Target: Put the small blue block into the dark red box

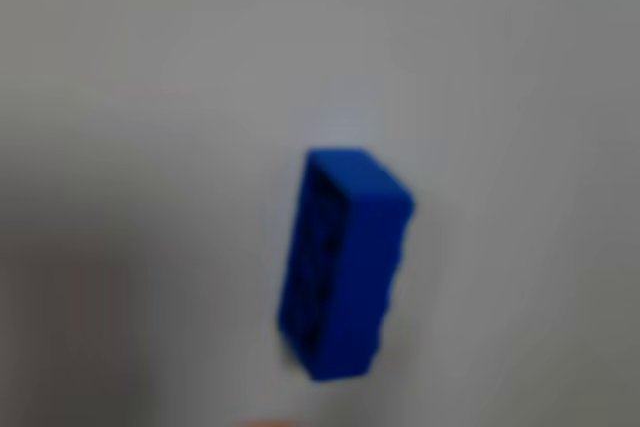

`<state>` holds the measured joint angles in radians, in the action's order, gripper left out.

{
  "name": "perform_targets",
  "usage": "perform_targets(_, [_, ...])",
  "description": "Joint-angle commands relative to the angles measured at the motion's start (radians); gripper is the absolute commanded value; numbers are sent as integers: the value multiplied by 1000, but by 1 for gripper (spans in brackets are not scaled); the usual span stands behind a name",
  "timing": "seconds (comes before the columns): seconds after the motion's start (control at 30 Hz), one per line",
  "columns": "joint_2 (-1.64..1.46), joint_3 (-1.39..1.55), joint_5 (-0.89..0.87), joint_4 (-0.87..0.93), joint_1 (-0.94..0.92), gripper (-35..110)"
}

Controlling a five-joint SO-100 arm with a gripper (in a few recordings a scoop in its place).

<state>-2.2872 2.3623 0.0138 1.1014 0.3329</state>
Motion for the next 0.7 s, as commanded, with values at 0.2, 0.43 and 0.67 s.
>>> perform_targets(0.2, [222,-153,40,-64,-35,21])
perform_targets(0.43, [368,-179,32,-104,-72,21])
perform_targets(0.67, [506,-238,20,-112,-92,21])
